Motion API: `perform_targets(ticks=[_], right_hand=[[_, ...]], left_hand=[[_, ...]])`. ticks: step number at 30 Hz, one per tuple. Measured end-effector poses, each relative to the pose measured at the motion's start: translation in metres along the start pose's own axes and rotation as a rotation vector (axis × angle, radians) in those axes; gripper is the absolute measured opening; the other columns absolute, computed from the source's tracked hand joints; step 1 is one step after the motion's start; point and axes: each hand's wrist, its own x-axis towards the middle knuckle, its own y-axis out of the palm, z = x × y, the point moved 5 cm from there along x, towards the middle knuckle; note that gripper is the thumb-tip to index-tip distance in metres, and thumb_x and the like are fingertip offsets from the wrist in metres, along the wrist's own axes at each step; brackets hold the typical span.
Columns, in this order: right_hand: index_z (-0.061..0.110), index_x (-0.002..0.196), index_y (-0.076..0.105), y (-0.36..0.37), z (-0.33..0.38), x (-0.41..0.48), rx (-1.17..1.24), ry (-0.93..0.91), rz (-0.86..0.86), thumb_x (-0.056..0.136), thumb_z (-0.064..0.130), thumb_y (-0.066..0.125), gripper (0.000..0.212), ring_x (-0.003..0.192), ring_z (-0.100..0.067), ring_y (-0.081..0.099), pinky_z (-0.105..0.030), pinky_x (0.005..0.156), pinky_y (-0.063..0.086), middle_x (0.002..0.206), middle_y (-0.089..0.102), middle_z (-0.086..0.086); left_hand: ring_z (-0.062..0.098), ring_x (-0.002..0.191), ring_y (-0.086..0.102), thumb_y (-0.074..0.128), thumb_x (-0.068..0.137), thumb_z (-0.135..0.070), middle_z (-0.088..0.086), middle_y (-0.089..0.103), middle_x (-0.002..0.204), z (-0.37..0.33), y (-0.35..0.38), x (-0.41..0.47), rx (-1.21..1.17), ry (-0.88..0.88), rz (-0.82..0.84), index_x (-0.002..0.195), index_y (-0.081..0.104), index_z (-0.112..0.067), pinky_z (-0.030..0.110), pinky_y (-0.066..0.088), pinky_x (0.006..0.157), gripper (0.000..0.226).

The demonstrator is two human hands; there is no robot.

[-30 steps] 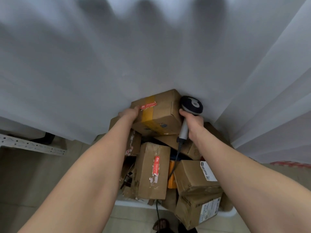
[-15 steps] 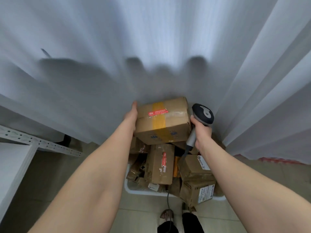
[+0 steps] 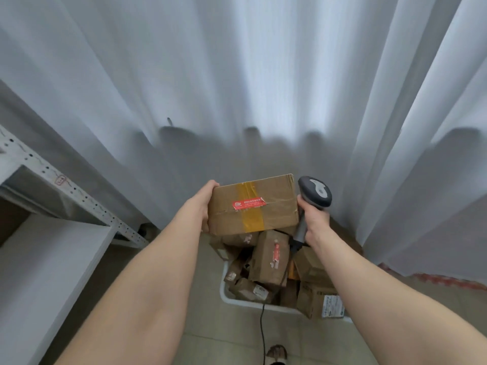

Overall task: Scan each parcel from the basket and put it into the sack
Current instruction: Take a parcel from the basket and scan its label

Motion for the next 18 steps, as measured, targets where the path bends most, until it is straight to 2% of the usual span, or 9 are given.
perform_targets(ticks=[3, 6, 9, 11, 13, 16, 18], right_hand=[[0.016, 0.132, 0.054, 0.000, -0.005, -0.033, -0.025, -0.034, 0.078, 0.082, 0.025, 0.076, 0.056, 0.123, -0.027, 0.054, -0.052, 0.109, 0.039, 0.127, 0.063, -0.007], [0.012, 0.133, 0.055, -0.010, -0.013, -0.068, -0.037, -0.040, 0.129, 0.080, 0.023, 0.078, 0.059, 0.124, -0.028, 0.054, -0.052, 0.109, 0.040, 0.128, 0.063, -0.009], [0.012, 0.134, 0.053, -0.015, -0.020, -0.099, -0.062, -0.011, 0.195, 0.078, 0.027, 0.080, 0.065, 0.121, -0.031, 0.057, -0.052, 0.104, 0.045, 0.127, 0.064, -0.011], [0.013, 0.127, 0.055, -0.012, -0.023, -0.120, -0.039, 0.039, 0.242, 0.082, 0.030, 0.076, 0.053, 0.108, -0.032, 0.064, -0.049, 0.095, 0.052, 0.117, 0.067, -0.012], [0.019, 0.120, 0.055, -0.005, -0.028, -0.140, -0.025, 0.085, 0.275, 0.083, 0.035, 0.075, 0.045, 0.103, -0.031, 0.064, -0.049, 0.095, 0.052, 0.110, 0.068, -0.011], [0.023, 0.116, 0.058, 0.012, -0.032, -0.163, -0.069, 0.069, 0.314, 0.083, 0.038, 0.073, 0.039, 0.107, -0.028, 0.060, -0.051, 0.101, 0.047, 0.111, 0.068, -0.006], [0.024, 0.105, 0.061, 0.022, -0.037, -0.172, -0.071, 0.063, 0.329, 0.085, 0.034, 0.072, 0.026, 0.107, -0.028, 0.060, -0.050, 0.101, 0.046, 0.111, 0.068, -0.007]], left_hand=[[0.030, 0.099, 0.061, 0.062, 0.067, -0.057, 0.007, 0.064, 0.107, 0.028, -0.028, -0.025, -0.056, 0.005, 0.004, 0.092, 0.054, -0.025, 0.054, 0.048, 0.083, 0.041], [0.027, 0.091, 0.061, 0.059, 0.068, -0.049, 0.004, 0.064, 0.093, 0.052, -0.045, -0.055, -0.097, 0.081, 0.020, 0.078, 0.051, -0.024, 0.047, 0.048, 0.080, 0.028], [0.024, 0.077, 0.062, 0.055, 0.072, -0.048, 0.003, 0.065, 0.078, 0.065, -0.059, -0.085, -0.175, 0.212, 0.005, 0.078, 0.056, -0.022, 0.038, 0.049, 0.078, 0.026], [0.023, 0.075, 0.060, 0.054, 0.076, -0.046, 0.005, 0.065, 0.078, 0.071, -0.074, -0.100, -0.188, 0.316, -0.054, 0.086, 0.057, -0.021, 0.036, 0.049, 0.075, 0.028], [0.022, 0.079, 0.059, 0.052, 0.081, -0.045, 0.008, 0.065, 0.085, 0.079, -0.090, -0.111, -0.185, 0.389, -0.079, 0.095, 0.057, -0.019, 0.034, 0.048, 0.074, 0.030], [0.022, 0.087, 0.059, 0.054, 0.083, -0.045, 0.009, 0.065, 0.091, 0.093, -0.115, -0.120, -0.203, 0.379, -0.025, 0.103, 0.056, -0.019, 0.036, 0.047, 0.080, 0.033], [0.025, 0.096, 0.060, 0.059, 0.081, -0.048, 0.011, 0.064, 0.100, 0.098, -0.134, -0.125, -0.240, 0.352, 0.009, 0.108, 0.056, -0.019, 0.040, 0.049, 0.087, 0.040]])
